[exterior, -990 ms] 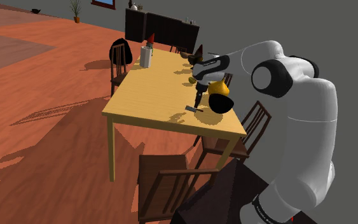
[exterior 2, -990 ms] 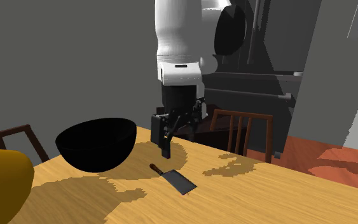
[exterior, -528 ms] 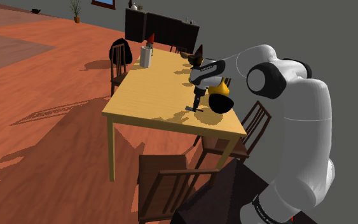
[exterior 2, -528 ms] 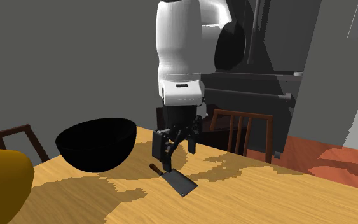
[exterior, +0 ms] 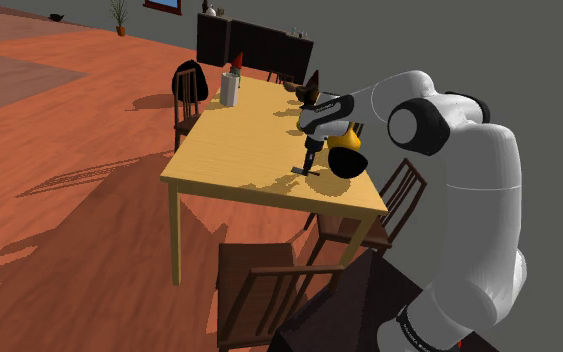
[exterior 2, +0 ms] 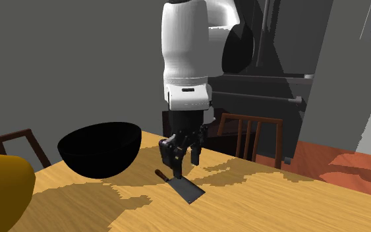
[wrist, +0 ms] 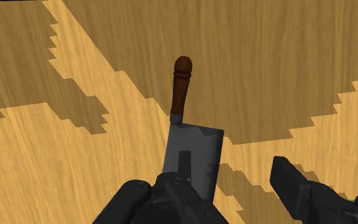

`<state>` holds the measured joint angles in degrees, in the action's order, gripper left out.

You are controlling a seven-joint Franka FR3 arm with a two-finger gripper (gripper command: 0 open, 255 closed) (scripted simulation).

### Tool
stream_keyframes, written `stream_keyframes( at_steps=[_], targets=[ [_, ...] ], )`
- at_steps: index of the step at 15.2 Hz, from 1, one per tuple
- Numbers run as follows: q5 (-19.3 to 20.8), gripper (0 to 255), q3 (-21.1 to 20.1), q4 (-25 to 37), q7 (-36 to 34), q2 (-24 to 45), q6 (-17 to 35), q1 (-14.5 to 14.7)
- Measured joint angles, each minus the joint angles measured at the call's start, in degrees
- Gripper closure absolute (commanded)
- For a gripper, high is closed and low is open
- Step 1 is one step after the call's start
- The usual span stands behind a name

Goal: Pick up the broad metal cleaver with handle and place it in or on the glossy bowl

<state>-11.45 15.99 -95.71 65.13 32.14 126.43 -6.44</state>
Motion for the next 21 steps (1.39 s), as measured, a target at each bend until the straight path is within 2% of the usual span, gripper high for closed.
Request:
stream_keyframes(
  at_steps=[8, 9, 14, 21],
  targets=[
    [0.0, 255, 0.0, 0.0, 0.0, 0.0, 0.0, 0.0],
    [0.0, 0, 0.0, 0.0, 0.0, 0.0, 0.0, 0.0],
    [2.24, 0, 2.24, 3.84, -3.89, 1.72, -2.84, 0.39],
    [1.83, 0, 2.12, 3.17, -3.94, 4.2, 0.06, -0.02]
  ],
)
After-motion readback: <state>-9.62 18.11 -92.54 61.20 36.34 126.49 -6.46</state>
